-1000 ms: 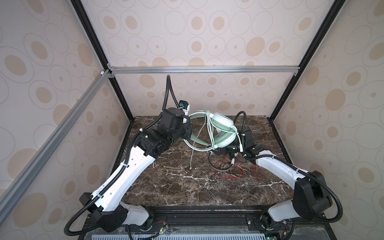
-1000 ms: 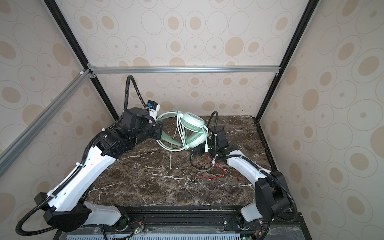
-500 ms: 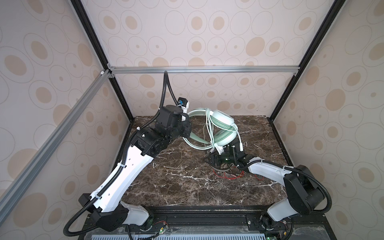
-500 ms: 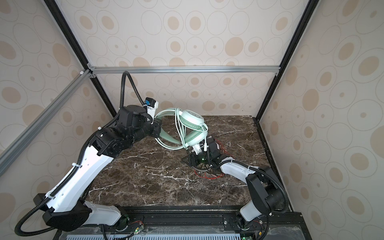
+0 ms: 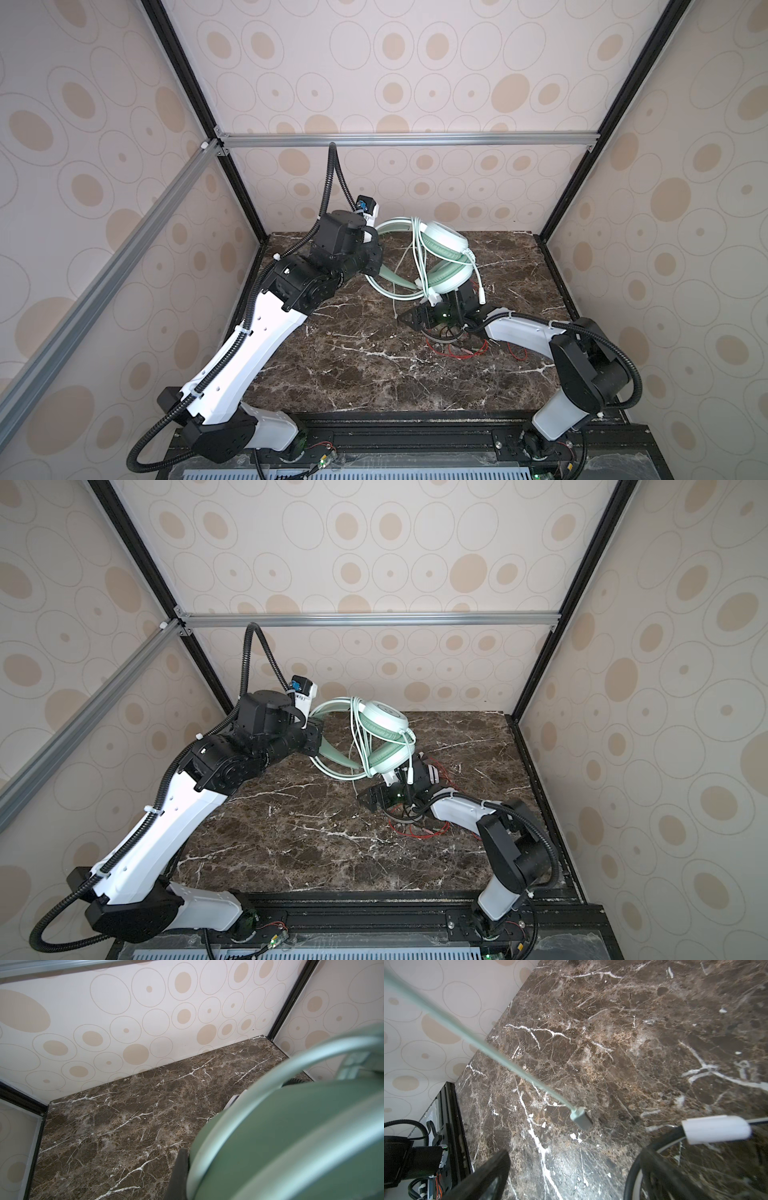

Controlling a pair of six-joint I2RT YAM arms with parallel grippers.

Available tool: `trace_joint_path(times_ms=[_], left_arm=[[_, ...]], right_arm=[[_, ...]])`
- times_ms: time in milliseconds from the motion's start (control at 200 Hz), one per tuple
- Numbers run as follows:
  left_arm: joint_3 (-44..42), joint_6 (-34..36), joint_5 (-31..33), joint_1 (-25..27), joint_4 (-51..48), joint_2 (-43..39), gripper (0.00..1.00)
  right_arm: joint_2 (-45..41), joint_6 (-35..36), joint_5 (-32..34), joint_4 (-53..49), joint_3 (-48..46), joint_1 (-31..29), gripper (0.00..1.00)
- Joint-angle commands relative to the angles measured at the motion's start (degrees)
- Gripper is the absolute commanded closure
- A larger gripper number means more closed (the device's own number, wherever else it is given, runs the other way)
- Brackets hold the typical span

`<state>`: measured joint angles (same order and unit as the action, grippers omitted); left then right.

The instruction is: Wrap the headphones

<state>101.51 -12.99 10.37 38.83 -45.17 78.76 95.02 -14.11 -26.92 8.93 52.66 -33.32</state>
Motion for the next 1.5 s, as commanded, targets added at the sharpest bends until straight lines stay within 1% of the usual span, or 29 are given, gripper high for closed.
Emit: trace_joint_path(times_ms=[0,30,80,200,225,265,315,405,520,720,805,895,1025,1055,1105,1195,1351,1496], left_arm=[[2.47,-1.15,-0.88,-0.17,3.99,-1.3,1.0],[2.38,-1.2,-0.88,-0.18,4.04,-1.33,1.0],[2.29,-1.34,-0.97,-0.22,3.99,-1.5,1.0],[2.13,-1.38,-0.79,-0.17,4.02,-1.98,1.0],[2.03,-1.38,-0.78,-0.2,3.95,-2.06,1.0],[2.03,-1.37,-0.64,-0.21,3.87,-2.18,1.0],[2.02,-1.26,-0.62,-0.17,3.8,-2.21,1.0],[2.02,-1.26,-0.52,-0.16,3.68,-2.42,1.0],[1.93,-1.14,-0.27,-0.17,3.52,-2.56,1.0],[1.93,-1.05,0.01,-0.19,3.62,-2.73,1.0],[1.93,-1.05,0.11,-0.19,3.63,-2.56,1.0],[2.02,-1.05,0.09,-0.18,3.68,-2.52,1.0],[2.05,-1.2,0.18,-0.22,3.55,-2.68,1.0],[2.09,-1.21,0.18,-0.18,3.42,-2.69,1.0],[2.11,-1.26,0.22,-0.23,3.46,-2.78,1.0],[2.11,-1.3,0.26,-0.23,3.43,-2.88,1.0],[2.12,-1.32,1.36,-0.18,3.29,-2.84,1.0],[2.13,-2.47,4.94,-0.9,3.24,-2.83,1.0]], right_arm=[[2.31,3.26,-0.6,-1.55,2.55,-2.05,0.05],[3.13,3.42,-1.2,-1.31,2.94,-2.19,0.09],[4.7,2.82,-2.93,-0.4,3.6,-2.23,0.19],[7.87,1.91,-4.12,1.47,4.63,-2.23,0.34],[8.44,1.94,-4.5,1.8,4.78,-2.19,0.4],[9.29,2.0,-4.88,1.92,5.05,-2.21,0.55],[10.19,1.85,-5.66,1.88,5.39,-2.19,0.68],[10.93,0.86,-6.47,3.32,4.91,-2.19,0.75],[10.75,-0.06,-6.83,4.17,4.03,-2.29,0.78],[9.51,-0.14,-6.83,3.9,2.19,-2.31,0.76],[9.39,-0.22,-6.91,3.99,1.52,-2.31,0.73],[9.33,-0.56,-7.18,4.59,0.75,-2.29,0.65],[8.9,-0.74,-7.08,5.22,-0.32,-2.35,0.59],[8.82,-0.81,-7.25,5.35,-0.58,-2.35,0.59],[8.61,-0.66,-7.53,5.43,-0.87,-2.35,0.63],[8.3,-0.87,-7.45,5.67,-1.13,-2.29,0.73],[7.97,-1.27,-7.68,5.66,-1.77,-2.29,0.75],[5.19,-1.19,-6.39,3.71,-4.14,-2.54,0.77]])
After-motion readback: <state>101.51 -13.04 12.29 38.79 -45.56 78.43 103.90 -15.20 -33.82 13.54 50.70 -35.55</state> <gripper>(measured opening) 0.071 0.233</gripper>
